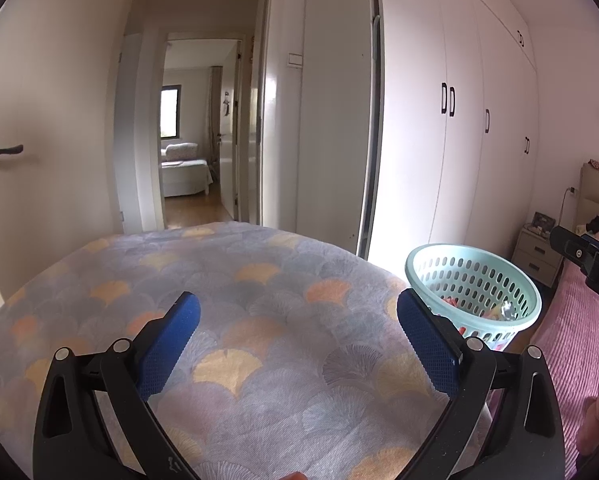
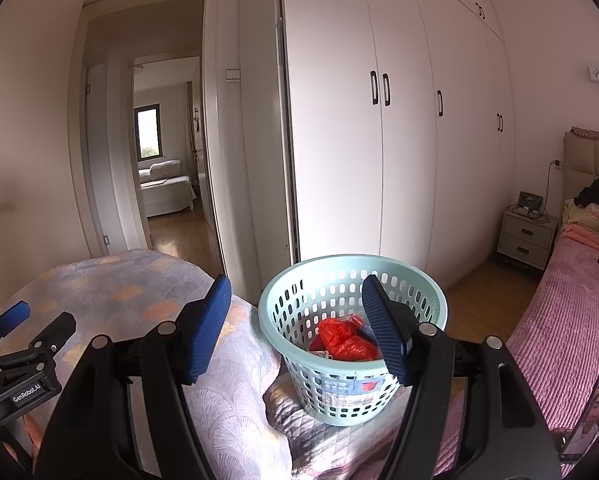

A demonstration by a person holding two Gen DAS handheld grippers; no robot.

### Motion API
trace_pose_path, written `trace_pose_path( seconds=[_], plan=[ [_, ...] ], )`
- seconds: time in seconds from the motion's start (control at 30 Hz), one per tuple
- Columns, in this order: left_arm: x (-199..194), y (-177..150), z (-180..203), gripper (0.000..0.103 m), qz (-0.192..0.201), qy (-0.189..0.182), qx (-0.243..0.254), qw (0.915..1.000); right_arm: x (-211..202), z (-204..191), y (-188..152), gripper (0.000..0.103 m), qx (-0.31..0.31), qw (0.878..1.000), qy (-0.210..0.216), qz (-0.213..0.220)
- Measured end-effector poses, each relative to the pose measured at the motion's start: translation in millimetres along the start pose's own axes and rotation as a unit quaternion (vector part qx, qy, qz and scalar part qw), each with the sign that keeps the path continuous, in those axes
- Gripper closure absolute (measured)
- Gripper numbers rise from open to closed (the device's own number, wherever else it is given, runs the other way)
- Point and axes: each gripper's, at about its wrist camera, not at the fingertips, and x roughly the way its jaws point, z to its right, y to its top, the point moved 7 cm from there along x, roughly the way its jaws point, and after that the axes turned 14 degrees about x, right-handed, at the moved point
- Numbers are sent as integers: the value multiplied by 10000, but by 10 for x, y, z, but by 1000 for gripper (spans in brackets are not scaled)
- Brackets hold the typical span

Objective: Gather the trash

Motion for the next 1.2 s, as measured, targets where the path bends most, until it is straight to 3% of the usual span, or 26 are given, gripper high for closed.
trace_pose_path(
  seconds=[1.2],
  plan=[
    [10, -32, 9, 7, -65, -23, -4, 10000, 33, -17, -19, 39, -23, 10000, 31, -90]
  ],
)
